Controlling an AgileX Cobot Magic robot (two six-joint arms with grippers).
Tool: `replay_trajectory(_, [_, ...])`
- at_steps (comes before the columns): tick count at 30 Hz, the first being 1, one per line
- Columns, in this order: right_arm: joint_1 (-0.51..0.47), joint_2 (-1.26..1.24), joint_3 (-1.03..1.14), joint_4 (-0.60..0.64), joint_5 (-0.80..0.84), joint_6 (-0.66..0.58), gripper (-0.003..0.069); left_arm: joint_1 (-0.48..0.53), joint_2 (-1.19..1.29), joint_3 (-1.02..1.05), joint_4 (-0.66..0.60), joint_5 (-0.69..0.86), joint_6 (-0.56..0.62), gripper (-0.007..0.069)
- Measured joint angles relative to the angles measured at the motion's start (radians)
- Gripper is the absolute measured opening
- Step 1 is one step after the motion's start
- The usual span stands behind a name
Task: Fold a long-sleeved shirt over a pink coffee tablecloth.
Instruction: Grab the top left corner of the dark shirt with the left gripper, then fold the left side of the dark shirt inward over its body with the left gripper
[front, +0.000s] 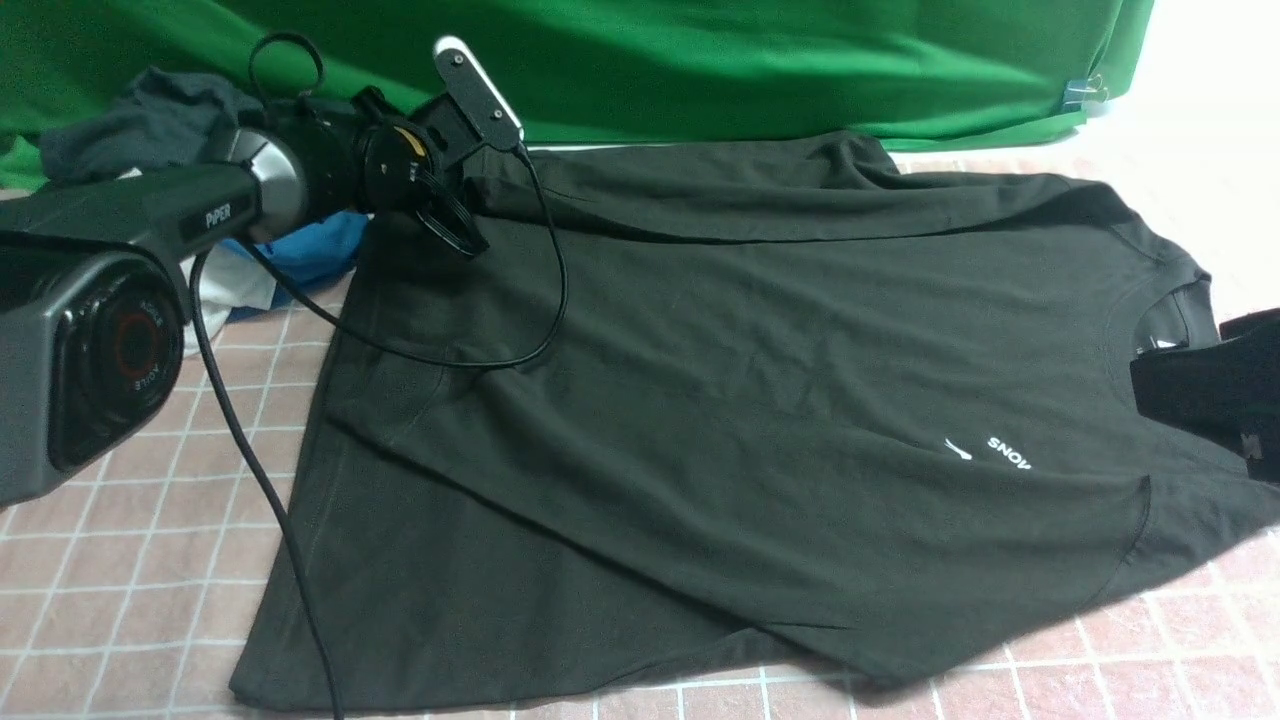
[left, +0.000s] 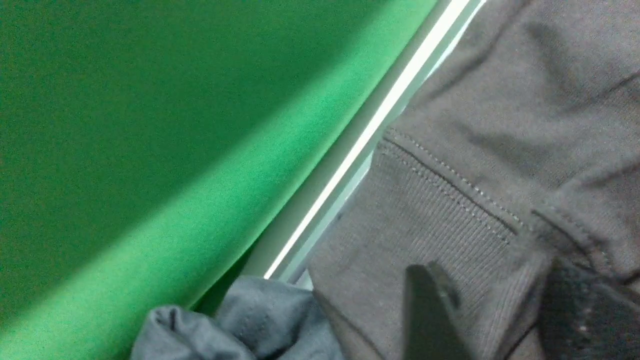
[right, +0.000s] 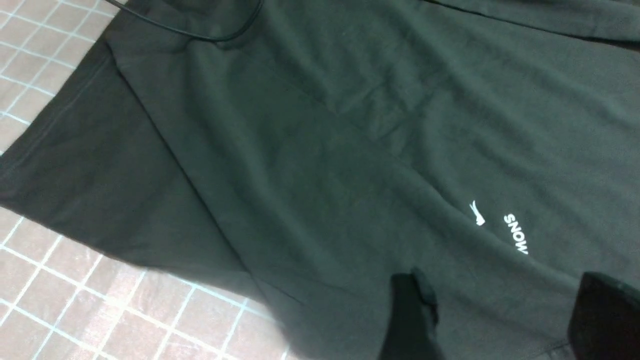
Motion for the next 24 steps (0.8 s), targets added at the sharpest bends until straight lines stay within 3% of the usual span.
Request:
replay_trajectory(5, [0.000, 0.000, 0.000, 0.015, 0.007, 0.001, 0.0406, -0.001, -0.012, 0.000, 0.001, 0.078, 0.035, 0.0048])
replay_trajectory(24, [0.000, 0.000, 0.000, 0.017, 0.059, -0.003, 0.0406, -0.033, -0.204, 0.004, 0.008, 0.499, 0.110, 0.0038])
